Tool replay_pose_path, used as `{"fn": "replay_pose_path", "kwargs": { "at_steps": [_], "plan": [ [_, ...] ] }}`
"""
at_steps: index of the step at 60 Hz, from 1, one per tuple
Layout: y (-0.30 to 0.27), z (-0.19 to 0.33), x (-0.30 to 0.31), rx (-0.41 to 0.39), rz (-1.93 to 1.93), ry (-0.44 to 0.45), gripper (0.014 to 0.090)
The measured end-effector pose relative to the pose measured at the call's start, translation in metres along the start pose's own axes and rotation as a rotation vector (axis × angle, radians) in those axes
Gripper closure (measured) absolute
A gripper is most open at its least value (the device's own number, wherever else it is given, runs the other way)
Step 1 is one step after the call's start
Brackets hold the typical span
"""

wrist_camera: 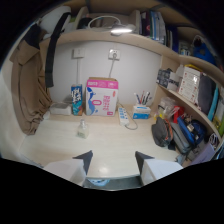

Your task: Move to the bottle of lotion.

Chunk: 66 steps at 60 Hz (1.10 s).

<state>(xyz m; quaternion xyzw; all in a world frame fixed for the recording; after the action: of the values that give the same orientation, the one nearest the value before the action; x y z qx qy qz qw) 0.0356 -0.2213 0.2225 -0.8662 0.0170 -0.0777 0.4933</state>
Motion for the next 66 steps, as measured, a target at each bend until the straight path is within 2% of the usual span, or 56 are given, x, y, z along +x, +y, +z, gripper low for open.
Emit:
{"fn": "replay_pose_path", "kwargs": {
  "at_steps": [27, 39, 53, 66],
  "plan": [
    [-0.004, 0.000, -0.021, 0.020, -0.007, -0.005, 0.0175],
    [0.017, 0.011, -0.058, 0.010, -0.016, -0.052, 0.0176],
    [0.053, 0.044, -0.110, -0.032, -0.030, -0.131, 0.0177],
    [0.060, 0.096, -0.142, -0.010, -0.048, -0.179, 0.0177]
  ]
}}
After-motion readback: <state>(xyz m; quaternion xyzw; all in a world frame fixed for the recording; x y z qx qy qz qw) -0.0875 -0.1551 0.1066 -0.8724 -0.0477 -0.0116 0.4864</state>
